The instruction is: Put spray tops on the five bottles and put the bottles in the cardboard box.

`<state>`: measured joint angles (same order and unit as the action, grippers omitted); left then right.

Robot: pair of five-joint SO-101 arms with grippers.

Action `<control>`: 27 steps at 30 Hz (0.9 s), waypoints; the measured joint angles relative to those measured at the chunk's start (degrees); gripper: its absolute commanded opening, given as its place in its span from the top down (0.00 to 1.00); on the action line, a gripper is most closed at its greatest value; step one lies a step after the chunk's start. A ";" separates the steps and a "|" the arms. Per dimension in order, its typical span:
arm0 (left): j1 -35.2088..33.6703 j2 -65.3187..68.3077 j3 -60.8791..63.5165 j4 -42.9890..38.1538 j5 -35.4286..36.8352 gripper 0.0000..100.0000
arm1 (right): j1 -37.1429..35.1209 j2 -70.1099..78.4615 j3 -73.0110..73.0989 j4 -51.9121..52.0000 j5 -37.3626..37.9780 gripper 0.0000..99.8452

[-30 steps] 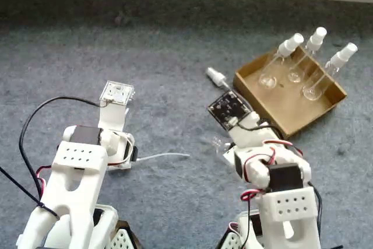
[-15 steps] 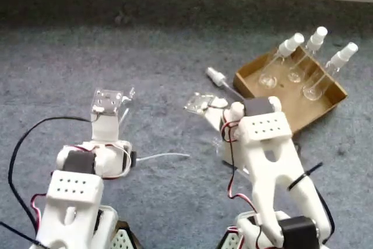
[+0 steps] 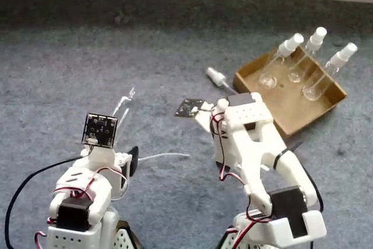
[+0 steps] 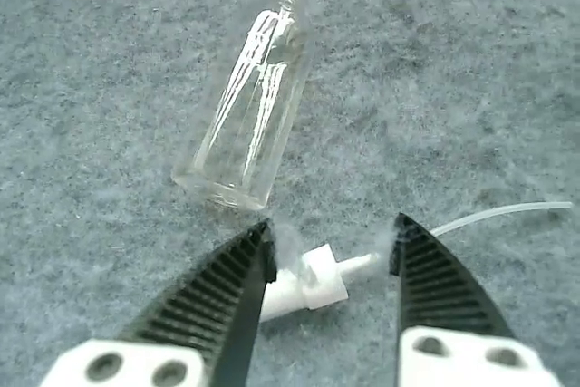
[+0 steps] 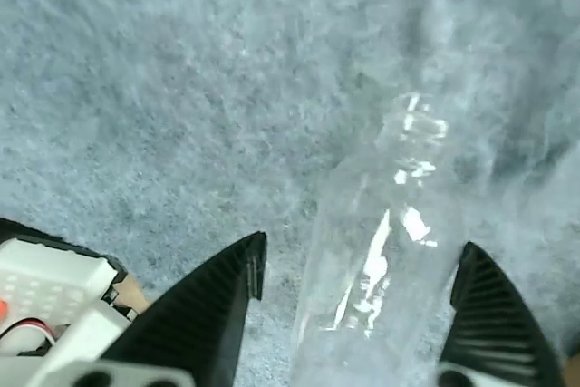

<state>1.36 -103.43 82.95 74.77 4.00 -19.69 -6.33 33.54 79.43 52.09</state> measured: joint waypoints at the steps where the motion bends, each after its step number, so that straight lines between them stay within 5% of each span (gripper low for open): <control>1: 0.00 0.09 0.00 0.18 0.00 0.83 | -0.18 0.97 0.00 0.00 0.00 0.71; 18: 0.26 0.18 0.44 0.18 -0.09 0.83 | -0.35 7.47 -0.09 -4.92 0.00 0.72; 27: 0.26 0.18 0.44 0.18 -0.09 0.83 | -0.18 7.47 -0.09 -4.31 0.00 0.80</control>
<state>1.63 -103.25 83.38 74.95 3.91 -19.87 1.14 33.45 75.12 52.09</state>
